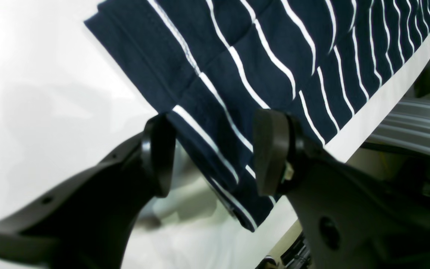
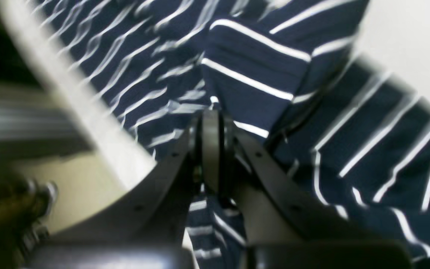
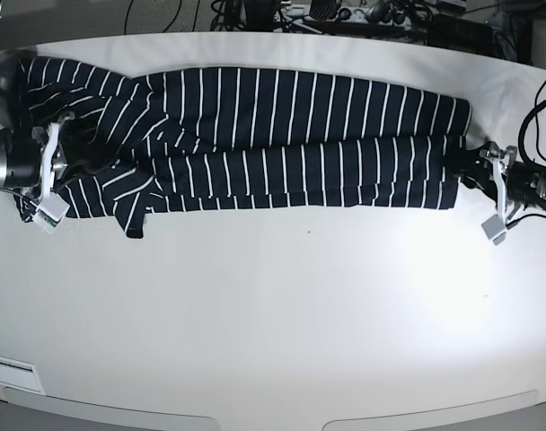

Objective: Fold the T-shirt properly
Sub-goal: 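Lower the folded hem with both grippers and release it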

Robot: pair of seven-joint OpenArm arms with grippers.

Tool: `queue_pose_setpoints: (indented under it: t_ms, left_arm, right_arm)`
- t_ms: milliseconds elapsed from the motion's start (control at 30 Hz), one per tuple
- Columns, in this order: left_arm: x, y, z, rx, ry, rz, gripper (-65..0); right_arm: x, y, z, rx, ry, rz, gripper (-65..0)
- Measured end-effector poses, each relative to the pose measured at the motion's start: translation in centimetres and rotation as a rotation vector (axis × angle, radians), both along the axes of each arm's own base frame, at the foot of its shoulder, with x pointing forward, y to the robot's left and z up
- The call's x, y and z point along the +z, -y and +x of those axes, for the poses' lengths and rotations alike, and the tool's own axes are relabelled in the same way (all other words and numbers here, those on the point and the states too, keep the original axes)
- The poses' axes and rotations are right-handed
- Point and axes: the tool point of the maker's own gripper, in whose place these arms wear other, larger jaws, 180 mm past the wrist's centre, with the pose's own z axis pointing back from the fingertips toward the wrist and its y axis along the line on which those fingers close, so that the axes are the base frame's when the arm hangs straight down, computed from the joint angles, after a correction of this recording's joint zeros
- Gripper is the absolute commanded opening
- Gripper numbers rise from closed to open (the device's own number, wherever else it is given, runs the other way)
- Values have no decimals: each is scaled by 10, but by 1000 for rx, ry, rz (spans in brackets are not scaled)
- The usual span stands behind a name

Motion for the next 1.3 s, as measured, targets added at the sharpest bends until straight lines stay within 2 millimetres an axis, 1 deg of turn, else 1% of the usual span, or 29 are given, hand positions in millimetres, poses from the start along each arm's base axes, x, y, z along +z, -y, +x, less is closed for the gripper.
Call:
queue_pose_setpoints:
  t_ms: [67, 133, 200, 367, 500, 667, 733, 767, 833, 867, 900, 933, 1000, 1067, 1100, 1133, 1167, 1200, 1233, 1300]
  left_arm:
    - [1, 1, 1, 2, 4, -3, -305]
    - [0, 0, 1, 2, 4, -3, -305]
    - [0, 0, 1, 2, 4, -3, -305]
    - [0, 1, 1, 2, 4, -3, -305]
    - [0, 0, 1, 2, 3, -2, -305]
    - [0, 1, 1, 2, 4, -4, -305]
    - [1, 1, 1, 2, 5, -4, -305]
    - [0, 0, 1, 2, 4, -3, -305]
    - [0, 0, 1, 3, 3, -3, -305]
    - [1, 1, 1, 4, 6, -5, -305]
    - [1, 1, 2, 4, 7, -6, -305]
    - [1, 1, 1, 4, 6, -5, -305]
    - [1, 1, 1, 4, 6, -5, -305]
    - [1, 0, 1, 4, 6, -4, -305]
    - [1, 1, 1, 4, 6, -5, -305]
    - [1, 1, 1, 4, 6, -4, -305]
    - [1, 1, 1, 3, 6, -5, -305]
    - [1, 1, 1, 4, 6, -5, -305]
    - [1, 1, 2, 4, 7, -6, -305]
    - [2, 1, 4, 10, 16, -12, -305]
  right_arm:
    - [2, 7, 0, 7, 6, -41, -650]
    - [6, 6, -2, 30, 21, -58, -650]
    - [7, 5, -10, 47, 11, -61, -650]
    - [-5, 24, -33, 62, -72, -139, -650]
    - [-15, 29, -52, 73, -139, -156, -650]
    - [-21, 29, -64, 74, -174, -152, -650]
    - [-32, 40, -68, 70, -182, -227, -644]
    - [-37, 48, -70, 68, -186, -280, -574]
    - [-39, 51, -71, 69, -192, -297, -406]
    - [-39, 50, -71, 69, -191, -292, -344]
    - [-37, 47, -71, 71, -194, -271, -328]
    - [-32, 42, -71, 76, -196, -237, -331]
    - [-16, 31, -64, 90, -166, -169, -335]
    - [0, 37, -52, 96, -95, -209, -336]
    - [9, 41, -44, 91, -51, -233, -354]
    - [18, 41, -39, 81, -11, -233, -407]
    - [24, 40, -35, 67, 15, -214, -493]
    - [25, 38, -32, 45, 33, -194, -597]
    - [24, 37, -30, 20, 41, -175, -650]
    - [17, 28, -30, -25, 42, -108, -650]
